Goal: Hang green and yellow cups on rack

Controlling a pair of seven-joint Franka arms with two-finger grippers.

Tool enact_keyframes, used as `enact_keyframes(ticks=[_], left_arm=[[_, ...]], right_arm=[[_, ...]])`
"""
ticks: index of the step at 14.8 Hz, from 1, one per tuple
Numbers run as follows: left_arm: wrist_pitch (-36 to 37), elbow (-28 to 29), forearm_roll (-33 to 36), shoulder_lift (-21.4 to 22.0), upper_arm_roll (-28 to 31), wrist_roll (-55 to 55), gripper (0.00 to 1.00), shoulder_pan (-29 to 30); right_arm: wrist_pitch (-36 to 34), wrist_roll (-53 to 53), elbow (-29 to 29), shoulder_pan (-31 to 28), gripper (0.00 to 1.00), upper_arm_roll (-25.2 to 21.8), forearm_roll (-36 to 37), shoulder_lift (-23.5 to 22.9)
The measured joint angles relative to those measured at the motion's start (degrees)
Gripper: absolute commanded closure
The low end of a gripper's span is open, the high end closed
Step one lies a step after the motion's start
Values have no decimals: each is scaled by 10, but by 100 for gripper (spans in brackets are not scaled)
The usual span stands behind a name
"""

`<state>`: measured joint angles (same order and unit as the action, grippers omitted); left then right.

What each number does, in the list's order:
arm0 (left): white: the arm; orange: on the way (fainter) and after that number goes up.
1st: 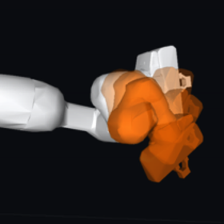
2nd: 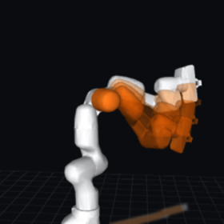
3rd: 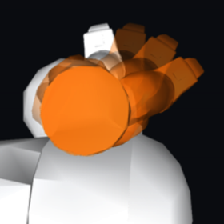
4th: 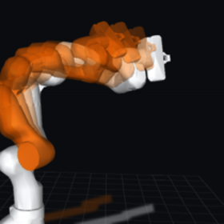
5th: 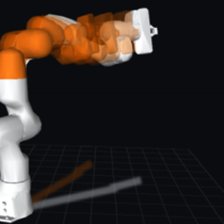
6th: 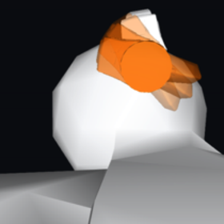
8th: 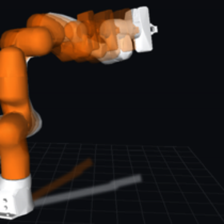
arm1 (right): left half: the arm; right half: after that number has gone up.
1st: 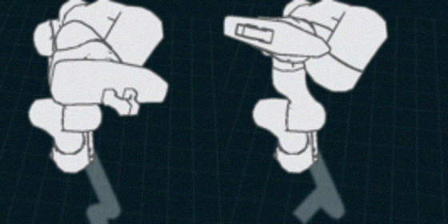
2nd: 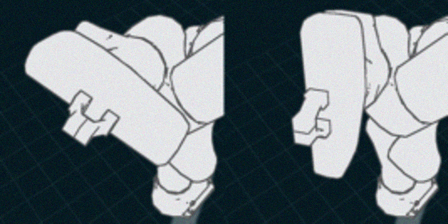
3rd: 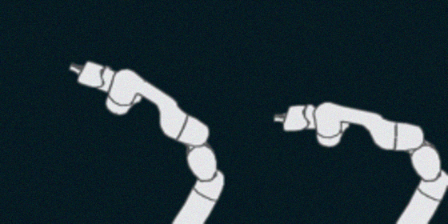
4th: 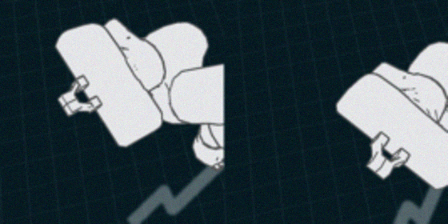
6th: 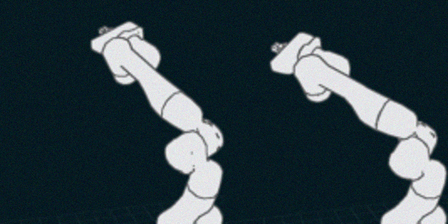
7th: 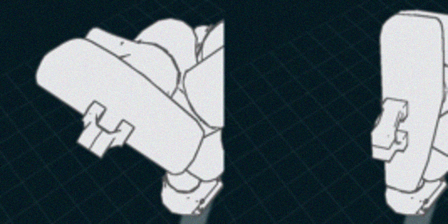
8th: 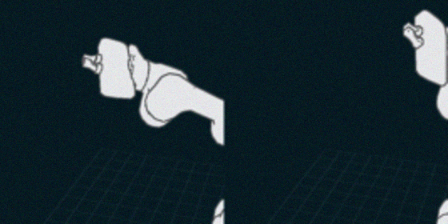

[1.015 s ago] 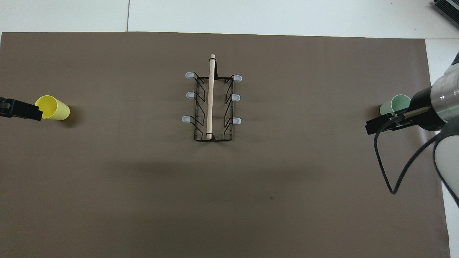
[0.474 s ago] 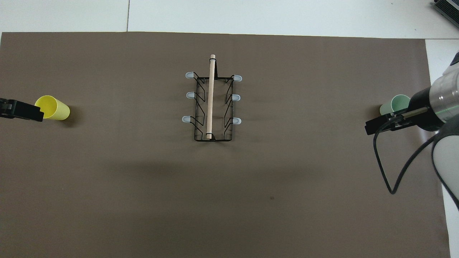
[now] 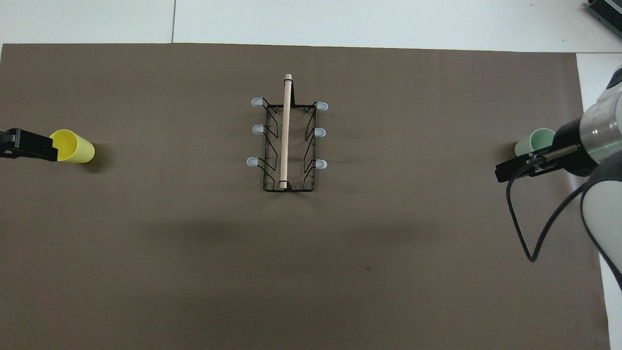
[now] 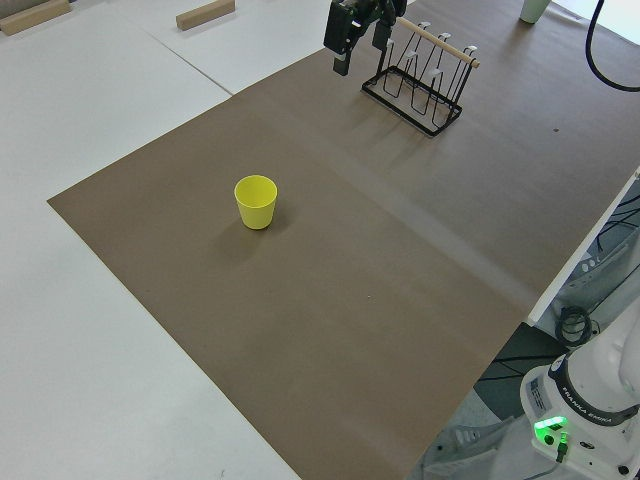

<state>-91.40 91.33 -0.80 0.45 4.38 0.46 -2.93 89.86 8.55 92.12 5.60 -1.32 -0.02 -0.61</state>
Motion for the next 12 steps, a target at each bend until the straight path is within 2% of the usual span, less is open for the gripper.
enact_keyframes(ticks=[5,8,12], left_arm=[[1,3,-41,-19,3,75,0,38],[11,-22,-78,-56,5,163,0,66],[14,-55,-114,-109,7,249,4,105]], right_arm=[[41,16,16,0,0,0,38,-24],[71,66,41,-1,0,0,75,-35],[98,125,52,-2,0,0,143,-75]])
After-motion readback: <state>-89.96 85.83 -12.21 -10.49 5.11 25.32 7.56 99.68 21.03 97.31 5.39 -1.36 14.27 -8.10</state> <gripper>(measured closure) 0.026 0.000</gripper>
